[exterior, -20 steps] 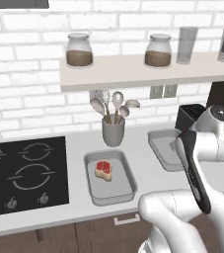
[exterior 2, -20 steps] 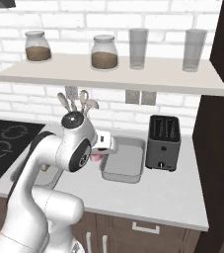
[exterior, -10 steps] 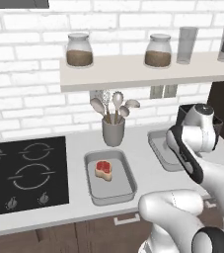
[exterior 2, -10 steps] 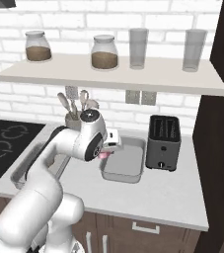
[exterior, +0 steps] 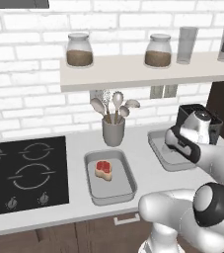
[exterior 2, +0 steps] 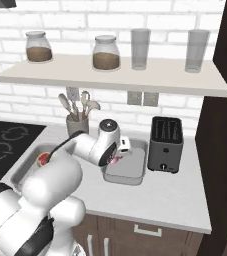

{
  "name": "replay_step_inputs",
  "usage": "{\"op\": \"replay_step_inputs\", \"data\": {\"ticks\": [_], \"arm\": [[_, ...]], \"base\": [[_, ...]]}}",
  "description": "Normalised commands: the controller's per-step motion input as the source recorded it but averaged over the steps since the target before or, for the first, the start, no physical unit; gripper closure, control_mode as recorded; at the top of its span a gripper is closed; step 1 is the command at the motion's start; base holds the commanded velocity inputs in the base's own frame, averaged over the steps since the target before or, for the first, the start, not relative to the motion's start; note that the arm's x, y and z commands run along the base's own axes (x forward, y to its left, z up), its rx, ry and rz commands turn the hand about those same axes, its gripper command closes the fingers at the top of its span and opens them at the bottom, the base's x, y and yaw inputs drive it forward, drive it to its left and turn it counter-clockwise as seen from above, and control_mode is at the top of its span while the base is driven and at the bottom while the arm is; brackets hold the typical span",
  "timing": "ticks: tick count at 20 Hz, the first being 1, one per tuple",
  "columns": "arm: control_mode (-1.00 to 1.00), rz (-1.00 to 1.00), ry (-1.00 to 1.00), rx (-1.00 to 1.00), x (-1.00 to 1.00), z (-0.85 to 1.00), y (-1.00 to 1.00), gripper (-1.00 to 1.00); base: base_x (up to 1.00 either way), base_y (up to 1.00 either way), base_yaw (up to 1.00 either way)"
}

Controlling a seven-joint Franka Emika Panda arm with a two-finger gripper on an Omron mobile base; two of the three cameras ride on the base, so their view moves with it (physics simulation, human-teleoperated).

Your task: Place one tomato and one steak in each tupperware on the nearby counter, to pack two identical lunches.

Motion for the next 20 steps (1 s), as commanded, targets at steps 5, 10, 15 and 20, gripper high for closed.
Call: {"op": "replay_step_inputs", "data": {"ticks": [5, 10, 15, 20], "arm": [[-1.0, 0.0, 0.0, 0.02, 0.56, -0.48, 0.0, 1.0], [-1.0, 0.0, 0.04, 0.0, 0.29, -0.37, 0.0, 1.0], [-1.0, 0.0, 0.08, 0.0, 0.16, -0.37, 0.0, 1.0], [-1.0, 0.0, 0.02, 0.01, 0.13, -0.29, 0.0, 1.0]], "base": [[0.0, 0.0, 0.0], [0.0, 0.0, 0.0], [0.0, 0.0, 0.0], [0.0, 0.0, 0.0]]}}
